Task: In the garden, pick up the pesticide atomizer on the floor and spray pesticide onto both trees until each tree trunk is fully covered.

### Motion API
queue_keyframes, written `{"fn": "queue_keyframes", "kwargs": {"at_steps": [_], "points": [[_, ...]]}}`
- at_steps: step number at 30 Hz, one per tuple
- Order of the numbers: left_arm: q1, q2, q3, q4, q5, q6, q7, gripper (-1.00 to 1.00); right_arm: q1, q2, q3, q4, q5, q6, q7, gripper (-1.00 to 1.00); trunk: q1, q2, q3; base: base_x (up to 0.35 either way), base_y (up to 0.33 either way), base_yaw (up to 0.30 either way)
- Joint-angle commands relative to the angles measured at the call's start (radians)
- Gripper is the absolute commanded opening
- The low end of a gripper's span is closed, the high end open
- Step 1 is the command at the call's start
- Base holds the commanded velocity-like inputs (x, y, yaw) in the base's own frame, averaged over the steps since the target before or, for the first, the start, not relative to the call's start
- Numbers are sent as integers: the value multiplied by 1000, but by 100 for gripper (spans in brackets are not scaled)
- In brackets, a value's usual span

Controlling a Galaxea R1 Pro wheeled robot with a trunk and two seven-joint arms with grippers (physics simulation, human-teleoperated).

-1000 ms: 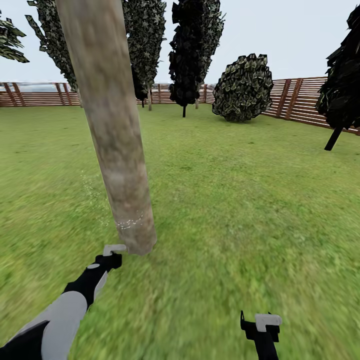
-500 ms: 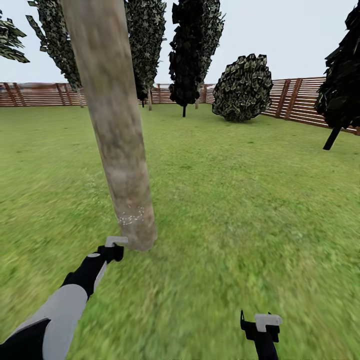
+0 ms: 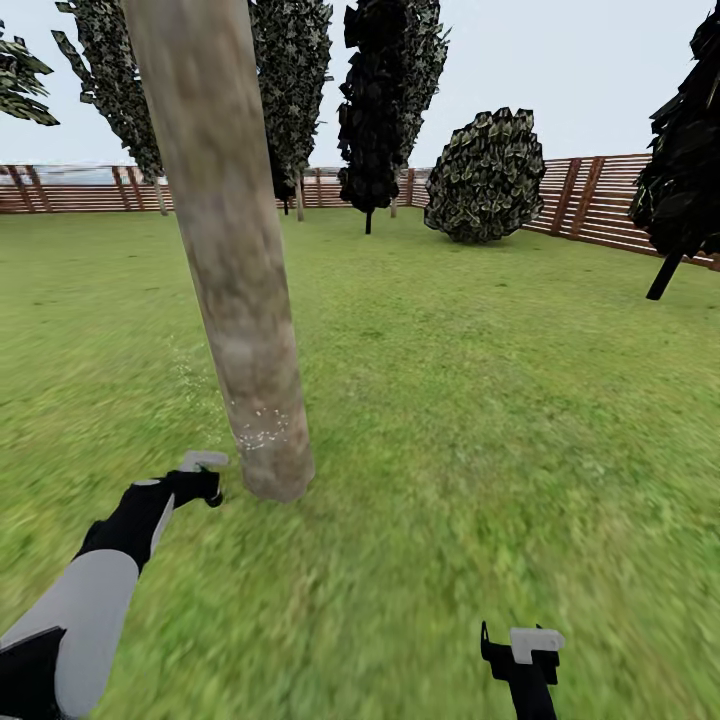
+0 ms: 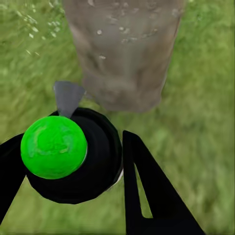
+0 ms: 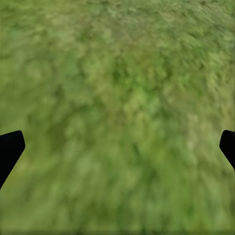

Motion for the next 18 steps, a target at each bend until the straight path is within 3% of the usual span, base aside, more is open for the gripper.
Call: {"fn": "queue_keyframes", "kwargs": {"at_steps": [1, 4, 5, 6, 8, 13, 18], "points": [[-1, -2, 4, -2, -9, 8, -11, -100, -1, 0, -8, 1, 11, -3, -3, 100, 0, 0, -1, 0, 0, 0], [-8, -25, 3, -3, -10, 10, -11, -100, -1, 0, -8, 1, 11, -3, -3, 100, 0, 0, -1, 0, 0, 0], [-33, -54, 2, -4, -12, 12, -10, -100, -1, 0, -8, 1, 11, -3, -3, 100, 0, 0, -1, 0, 0, 0], [-49, -65, 2, -4, -12, 13, -10, -100, -1, 0, -8, 1, 11, -3, -2, 100, 0, 0, -1, 0, 0, 0], [-60, -60, 6, -4, -9, 19, -11, -100, -1, 0, -8, 1, 11, -3, -2, 100, 0, 0, -1, 0, 0, 0], [-77, -20, 10, -4, -8, 33, -12, -100, -1, 0, -8, 1, 11, -3, -2, 100, 0, 0, -1, 0, 0, 0], [-88, -50, 4, -28, -8, 34, -11, -100, -1, 0, -8, 1, 10, -3, -3, 100, 0, 0, -1, 0, 0, 96]]}}
